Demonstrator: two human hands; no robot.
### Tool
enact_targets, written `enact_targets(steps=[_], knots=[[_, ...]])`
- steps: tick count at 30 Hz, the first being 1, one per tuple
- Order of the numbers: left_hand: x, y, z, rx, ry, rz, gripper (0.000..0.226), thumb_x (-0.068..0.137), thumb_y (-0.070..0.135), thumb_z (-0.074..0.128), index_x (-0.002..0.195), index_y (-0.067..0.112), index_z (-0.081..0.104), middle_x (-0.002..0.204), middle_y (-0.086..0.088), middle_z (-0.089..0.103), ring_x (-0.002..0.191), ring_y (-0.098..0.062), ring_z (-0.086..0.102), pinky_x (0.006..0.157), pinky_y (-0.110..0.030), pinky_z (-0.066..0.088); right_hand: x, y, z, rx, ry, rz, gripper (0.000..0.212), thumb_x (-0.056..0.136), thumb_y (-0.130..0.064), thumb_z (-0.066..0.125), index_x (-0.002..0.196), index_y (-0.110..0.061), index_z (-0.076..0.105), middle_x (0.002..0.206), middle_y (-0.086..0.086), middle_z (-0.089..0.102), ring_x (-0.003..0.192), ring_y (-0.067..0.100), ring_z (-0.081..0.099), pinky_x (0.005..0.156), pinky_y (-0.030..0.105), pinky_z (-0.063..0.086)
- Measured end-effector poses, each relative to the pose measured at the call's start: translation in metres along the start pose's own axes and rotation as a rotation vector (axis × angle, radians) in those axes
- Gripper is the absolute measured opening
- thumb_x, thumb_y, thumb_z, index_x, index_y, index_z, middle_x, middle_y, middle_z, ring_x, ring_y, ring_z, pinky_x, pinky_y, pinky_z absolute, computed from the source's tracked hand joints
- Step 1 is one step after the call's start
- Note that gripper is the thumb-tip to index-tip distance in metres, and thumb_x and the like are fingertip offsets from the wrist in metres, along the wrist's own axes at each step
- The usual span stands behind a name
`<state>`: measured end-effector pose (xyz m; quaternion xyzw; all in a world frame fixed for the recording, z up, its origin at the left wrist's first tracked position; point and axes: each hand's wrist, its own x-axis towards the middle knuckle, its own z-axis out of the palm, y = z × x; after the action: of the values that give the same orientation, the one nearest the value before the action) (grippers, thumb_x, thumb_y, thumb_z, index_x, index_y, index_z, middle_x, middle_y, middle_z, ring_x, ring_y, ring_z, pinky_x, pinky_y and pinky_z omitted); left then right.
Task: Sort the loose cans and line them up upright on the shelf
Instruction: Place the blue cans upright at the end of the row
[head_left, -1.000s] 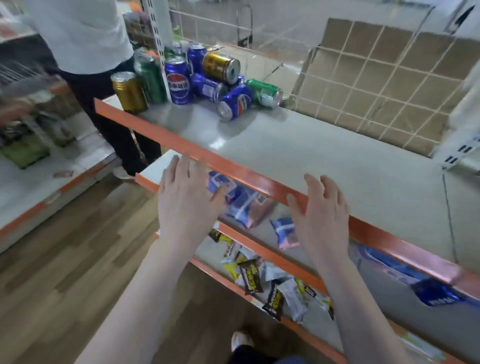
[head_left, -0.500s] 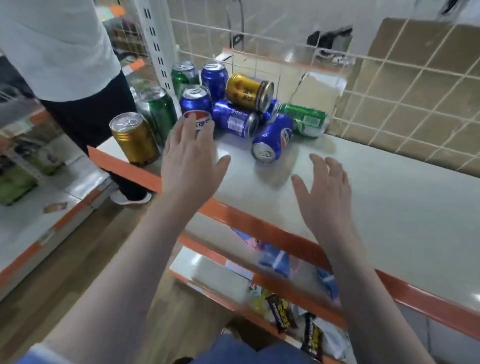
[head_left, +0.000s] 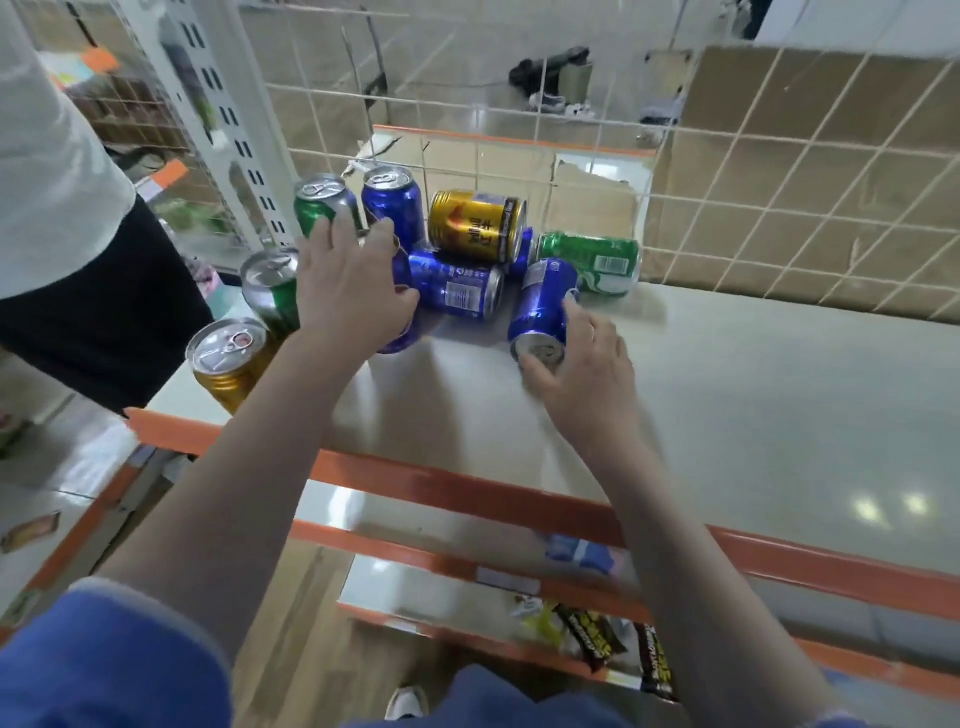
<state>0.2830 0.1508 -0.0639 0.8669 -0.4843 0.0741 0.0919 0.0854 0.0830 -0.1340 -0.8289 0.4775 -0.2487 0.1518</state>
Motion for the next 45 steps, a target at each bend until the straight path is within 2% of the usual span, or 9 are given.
enact_targets(steps=[5, 10, 14, 17, 25, 29, 38, 41, 45], knots=[[0.013, -0.007, 0.002, 0.04, -0.015, 0.077, 0.061, 0.081, 0.035, 0.061, 0.134, 0.013, 0.038, 0.114, -0.02, 0.049, 0.108, -0.037, 0.047, 0.094, -0.044, 0.034, 0.011, -0.013, 0.015, -0.047, 0.007, 0.086, 0.083, 0.085, -0.051, 0.058, 0.148, -0.015, 0.018, 0.132, 0.017, 0.041, 0.116, 0.031, 0.043, 0.094, 0.037, 0.038], [0.02, -0.01, -0.005, -0.065, -0.088, 0.086, 0.058, 0.079, 0.03, 0.067, 0.128, 0.011, 0.044, 0.11, -0.019, 0.049, 0.098, -0.036, 0.051, 0.076, -0.039, 0.04, 0.016, -0.02, 0.023, 0.045, 0.04, 0.161, 0.084, 0.082, -0.046, 0.064, 0.148, -0.019, 0.02, 0.123, 0.016, 0.042, 0.109, 0.032, 0.048, 0.088, 0.032, 0.041], [0.016, -0.009, -0.011, -0.113, -0.086, 0.103, 0.064, 0.073, 0.03, 0.072, 0.132, 0.019, 0.048, 0.112, -0.017, 0.048, 0.1, -0.038, 0.051, 0.076, -0.038, 0.04, 0.01, -0.016, 0.015, 0.173, 0.092, 0.221, 0.076, 0.077, -0.033, 0.069, 0.143, -0.02, 0.033, 0.121, 0.014, 0.044, 0.102, 0.032, 0.054, 0.082, 0.032, 0.043], [0.008, -0.003, -0.015, -0.157, -0.078, 0.128, 0.069, 0.07, 0.029, 0.075, 0.133, 0.024, 0.049, 0.113, -0.016, 0.049, 0.101, -0.036, 0.051, 0.075, -0.038, 0.041, -0.005, -0.004, 0.005, 0.263, 0.119, 0.225, 0.069, 0.075, -0.026, 0.07, 0.138, -0.024, 0.04, 0.12, 0.008, 0.045, 0.1, 0.024, 0.054, 0.075, 0.019, 0.035], [-0.026, 0.031, -0.022, -0.292, -0.164, 0.165, 0.068, 0.071, 0.033, 0.077, 0.133, 0.027, 0.049, 0.12, -0.009, 0.051, 0.106, -0.029, 0.052, 0.077, -0.035, 0.042, -0.038, 0.031, -0.053, 0.298, 0.163, 0.2, 0.048, 0.082, -0.027, 0.064, 0.128, -0.031, 0.05, 0.11, -0.001, 0.054, 0.082, 0.005, 0.044, 0.064, 0.008, 0.028], [-0.039, 0.051, -0.022, -0.314, -0.14, 0.171, 0.063, 0.067, 0.037, 0.077, 0.125, 0.03, 0.053, 0.114, -0.006, 0.053, 0.103, -0.028, 0.052, 0.077, -0.034, 0.043, -0.04, 0.048, -0.09, 0.222, 0.158, 0.212, 0.041, 0.087, -0.033, 0.057, 0.127, -0.031, 0.051, 0.111, 0.001, 0.058, 0.088, 0.011, 0.047, 0.078, 0.021, 0.031], [-0.072, 0.097, -0.033, -0.358, -0.07, 0.198, 0.065, 0.063, 0.035, 0.078, 0.123, 0.031, 0.056, 0.112, -0.003, 0.054, 0.098, -0.026, 0.054, 0.08, -0.038, 0.047, -0.066, 0.078, -0.168, -0.049, 0.079, 0.238, 0.03, 0.081, -0.04, 0.056, 0.107, -0.026, 0.06, 0.092, 0.004, 0.067, 0.083, 0.027, 0.058, 0.069, 0.032, 0.046], [-0.084, 0.11, -0.038, -0.374, -0.068, 0.249, 0.065, 0.065, 0.032, 0.078, 0.126, 0.028, 0.056, 0.116, -0.004, 0.052, 0.097, -0.024, 0.051, 0.077, -0.032, 0.041, -0.088, 0.081, -0.188, -0.062, 0.137, 0.273, 0.028, 0.079, -0.041, 0.055, 0.102, -0.025, 0.062, 0.086, 0.004, 0.067, 0.079, 0.027, 0.058, 0.066, 0.03, 0.043], [-0.098, 0.13, -0.039, -0.426, -0.094, 0.339, 0.066, 0.065, 0.028, 0.079, 0.126, 0.025, 0.055, 0.123, -0.007, 0.052, 0.106, -0.029, 0.052, 0.083, -0.039, 0.046, -0.12, 0.083, -0.206, -0.109, 0.206, 0.314, 0.027, 0.081, -0.039, 0.055, 0.101, -0.023, 0.064, 0.084, 0.005, 0.067, 0.077, 0.026, 0.057, 0.064, 0.029, 0.038]])
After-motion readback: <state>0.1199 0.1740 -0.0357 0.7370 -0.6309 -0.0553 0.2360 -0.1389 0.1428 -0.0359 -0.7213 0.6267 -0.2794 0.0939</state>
